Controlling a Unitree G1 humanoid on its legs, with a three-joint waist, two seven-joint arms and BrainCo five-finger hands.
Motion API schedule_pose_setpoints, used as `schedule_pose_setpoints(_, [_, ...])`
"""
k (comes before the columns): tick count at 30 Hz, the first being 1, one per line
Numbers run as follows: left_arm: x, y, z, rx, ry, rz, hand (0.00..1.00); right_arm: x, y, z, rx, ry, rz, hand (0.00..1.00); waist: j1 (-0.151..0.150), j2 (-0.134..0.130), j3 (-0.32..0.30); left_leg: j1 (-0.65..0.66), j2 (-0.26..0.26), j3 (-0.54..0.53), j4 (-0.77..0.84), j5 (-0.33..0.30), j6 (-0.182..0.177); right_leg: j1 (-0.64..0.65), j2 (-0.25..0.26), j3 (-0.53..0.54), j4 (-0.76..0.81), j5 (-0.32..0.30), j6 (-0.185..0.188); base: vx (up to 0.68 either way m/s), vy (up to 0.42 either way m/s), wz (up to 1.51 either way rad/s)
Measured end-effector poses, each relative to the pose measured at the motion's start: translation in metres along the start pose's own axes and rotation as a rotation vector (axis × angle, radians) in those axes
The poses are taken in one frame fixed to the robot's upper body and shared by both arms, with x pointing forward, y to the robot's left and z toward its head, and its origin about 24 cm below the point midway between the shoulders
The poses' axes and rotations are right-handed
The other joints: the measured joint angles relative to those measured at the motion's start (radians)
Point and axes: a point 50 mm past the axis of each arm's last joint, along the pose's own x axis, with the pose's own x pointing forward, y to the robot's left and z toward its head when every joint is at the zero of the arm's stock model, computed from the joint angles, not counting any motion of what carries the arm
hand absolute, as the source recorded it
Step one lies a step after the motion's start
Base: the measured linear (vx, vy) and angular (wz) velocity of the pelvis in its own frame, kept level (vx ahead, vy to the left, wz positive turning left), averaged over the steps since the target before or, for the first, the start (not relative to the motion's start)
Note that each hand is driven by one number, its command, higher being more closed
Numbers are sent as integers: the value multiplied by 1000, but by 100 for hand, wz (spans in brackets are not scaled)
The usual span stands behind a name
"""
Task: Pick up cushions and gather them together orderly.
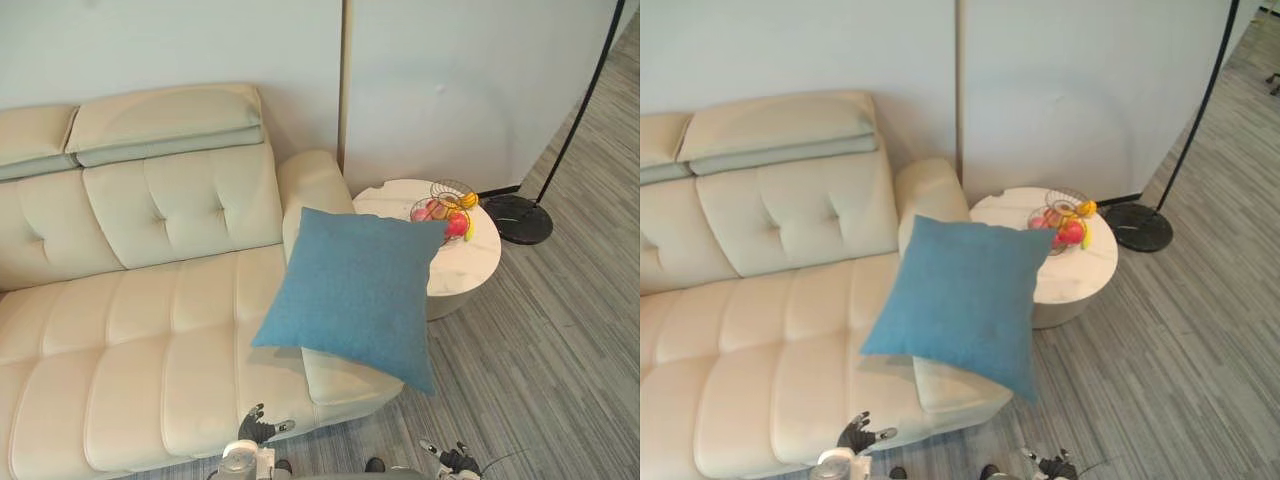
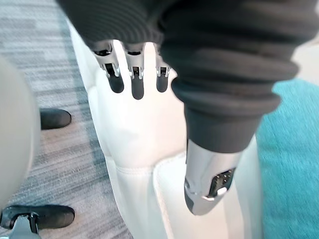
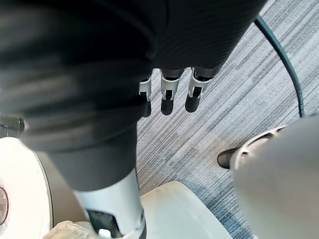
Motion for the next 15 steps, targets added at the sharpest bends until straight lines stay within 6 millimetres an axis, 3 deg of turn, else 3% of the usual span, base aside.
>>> schedule_pose_setpoints(3, [0, 10, -3, -3, 11, 26, 0, 3, -10, 13, 18, -38, -29, 0, -11, 4, -2, 8, 3, 5, -19, 0, 0, 13, 7, -3, -31, 21, 2, -51, 25, 4])
schedule_pose_setpoints(6, [1, 32, 7, -38, -32, 91, 0, 5, -32, 40, 79, -141, -89, 0, -12, 10, 1, 9, 7, 26, -59, 1, 3, 11, 16, -3, -53, 38, 4, -78, 46, 0])
schedule_pose_setpoints(9, [-2, 63, 28, -79, -143, 179, 0, -1, -54, 80, 104, -320, -127, 0, -15, 10, 0, 9, 3, 41, -61, -1, 6, 9, 18, 13, -66, 48, 11, -47, 37, -14])
schedule_pose_setpoints(10, [-6, 76, 43, -101, -222, 218, 0, -7, -61, 102, 97, -419, -136, 0, -19, 13, -2, 9, 2, 48, -62, -5, 11, 7, 18, 18, -70, 49, 15, -4, 19, -12])
schedule_pose_setpoints(12, [-10, 85, 62, -116, -309, 245, 0, -15, -66, 129, 86, -537, -139, 0, -22, 19, -5, 8, 2, 54, -65, -7, 12, 3, 19, 23, -74, 50, 16, 14, 14, -10])
schedule_pose_setpoints(15, [-14, 86, 79, -135, -392, 245, 0, -23, -65, 149, 77, -626, -126, 0, -30, 27, -11, 8, 2, 54, -70, -6, 11, 0, 21, 24, -76, 50, 15, 51, 3, -3])
